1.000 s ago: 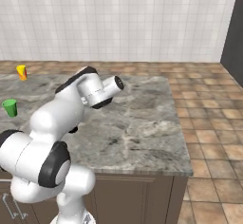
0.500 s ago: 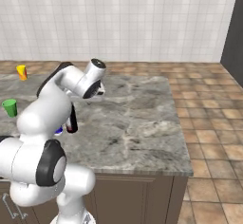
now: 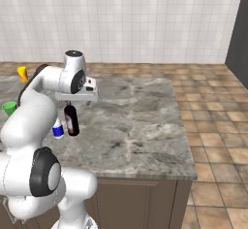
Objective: Place the drinks on the dining counter in a tight cluster.
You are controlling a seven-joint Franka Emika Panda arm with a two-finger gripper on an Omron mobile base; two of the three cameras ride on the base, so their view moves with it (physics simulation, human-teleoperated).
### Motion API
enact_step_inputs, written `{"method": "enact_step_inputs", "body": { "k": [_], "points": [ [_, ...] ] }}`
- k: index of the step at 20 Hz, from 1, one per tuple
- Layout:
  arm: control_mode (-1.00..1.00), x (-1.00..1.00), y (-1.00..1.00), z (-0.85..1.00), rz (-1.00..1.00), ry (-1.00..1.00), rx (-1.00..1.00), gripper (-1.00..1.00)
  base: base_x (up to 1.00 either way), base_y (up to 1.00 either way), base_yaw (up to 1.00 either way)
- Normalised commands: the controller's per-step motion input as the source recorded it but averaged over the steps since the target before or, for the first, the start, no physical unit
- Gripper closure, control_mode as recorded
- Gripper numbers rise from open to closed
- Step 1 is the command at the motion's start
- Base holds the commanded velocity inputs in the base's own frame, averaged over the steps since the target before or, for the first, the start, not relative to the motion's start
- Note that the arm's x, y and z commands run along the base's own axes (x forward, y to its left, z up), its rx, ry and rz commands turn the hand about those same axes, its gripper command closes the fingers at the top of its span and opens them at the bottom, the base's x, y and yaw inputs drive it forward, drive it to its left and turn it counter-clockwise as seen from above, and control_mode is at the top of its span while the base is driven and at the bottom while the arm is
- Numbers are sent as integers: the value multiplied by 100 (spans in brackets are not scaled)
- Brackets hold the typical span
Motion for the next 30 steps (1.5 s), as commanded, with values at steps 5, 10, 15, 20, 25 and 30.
{"method": "enact_step_inputs", "body": {
  "k": [5,10,15,20,25,30],
  "points": [
    [-100,-75,1,54,-10,-5,-10,-100,0,0,0],
    [-100,-84,0,27,-7,-9,-2,-100,0,0,0],
    [-100,-85,0,2,-4,-9,0,-100,0,0,0],
    [-100,-61,0,31,0,-8,0,-100,0,0,0],
    [-100,-6,0,14,0,-2,0,-100,0,0,0],
    [-100,0,0,0,0,0,0,-100,0,0,0]
  ]
}}
